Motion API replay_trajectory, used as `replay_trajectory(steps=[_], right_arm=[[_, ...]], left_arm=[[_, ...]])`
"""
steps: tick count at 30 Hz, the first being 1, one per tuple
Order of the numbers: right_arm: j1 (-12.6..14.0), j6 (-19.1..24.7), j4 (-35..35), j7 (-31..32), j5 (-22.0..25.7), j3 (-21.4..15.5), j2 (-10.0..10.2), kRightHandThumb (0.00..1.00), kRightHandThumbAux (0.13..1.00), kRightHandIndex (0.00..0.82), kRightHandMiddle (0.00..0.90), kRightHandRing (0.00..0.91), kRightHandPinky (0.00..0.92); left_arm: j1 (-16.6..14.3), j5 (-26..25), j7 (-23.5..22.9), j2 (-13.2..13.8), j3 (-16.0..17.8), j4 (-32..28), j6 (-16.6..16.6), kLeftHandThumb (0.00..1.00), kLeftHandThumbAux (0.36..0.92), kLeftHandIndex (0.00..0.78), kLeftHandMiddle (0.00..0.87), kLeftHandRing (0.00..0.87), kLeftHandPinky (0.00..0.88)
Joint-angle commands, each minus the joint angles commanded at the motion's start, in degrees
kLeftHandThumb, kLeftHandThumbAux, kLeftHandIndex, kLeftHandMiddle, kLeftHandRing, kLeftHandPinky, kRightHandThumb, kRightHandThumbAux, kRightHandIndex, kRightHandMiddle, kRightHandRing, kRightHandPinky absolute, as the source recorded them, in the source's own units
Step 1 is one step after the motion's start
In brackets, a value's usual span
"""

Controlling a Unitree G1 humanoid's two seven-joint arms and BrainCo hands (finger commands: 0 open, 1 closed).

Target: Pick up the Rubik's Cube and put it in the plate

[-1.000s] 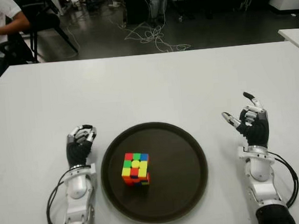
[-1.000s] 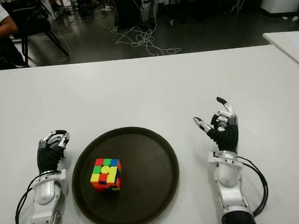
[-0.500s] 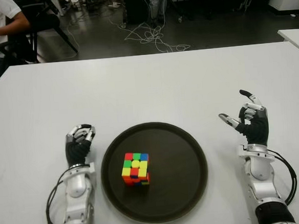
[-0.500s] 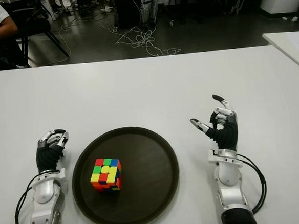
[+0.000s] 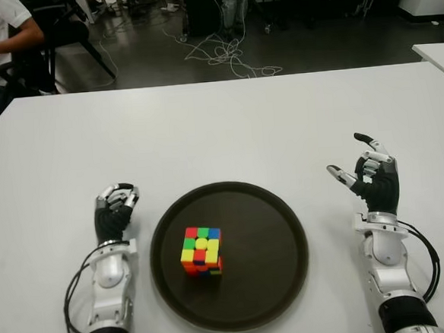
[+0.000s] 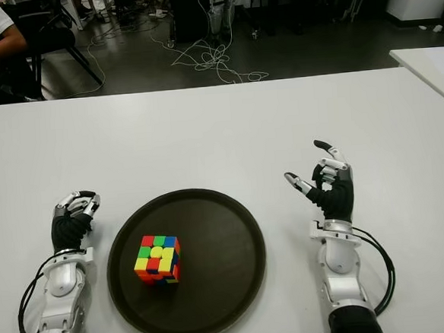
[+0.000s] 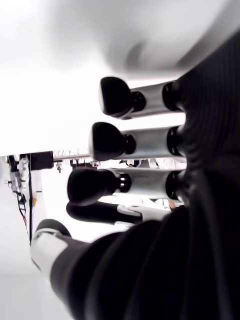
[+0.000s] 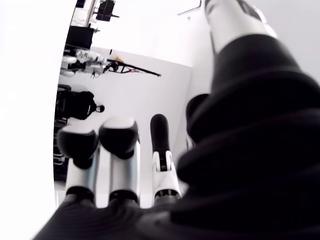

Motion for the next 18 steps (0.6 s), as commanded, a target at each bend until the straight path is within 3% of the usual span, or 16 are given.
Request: replay_trajectory(steps=[11, 18], right_arm=[[-0.45, 0.88, 0.62, 1.44, 0.55, -0.39, -0.49, 0.136, 0.874, 0.796, 0.852, 0.864, 0.873], [-0.14, 4.19, -0.76, 3.04, 1.59, -0.47, -0.48, 0.114, 0.887, 0.783, 0.849, 0.854, 0.856]], left_arm=[[-0.4, 0.44, 0.3, 0.36, -0.3, -0.3, 1.57, 0.72, 0.698, 0.446, 0.825, 0.831, 0.827], [-0.23, 0.26, -0.05, 0.67, -0.46, -0.88, 2.07, 0.719, 0.698, 0.446, 0.822, 0.832, 0.825]])
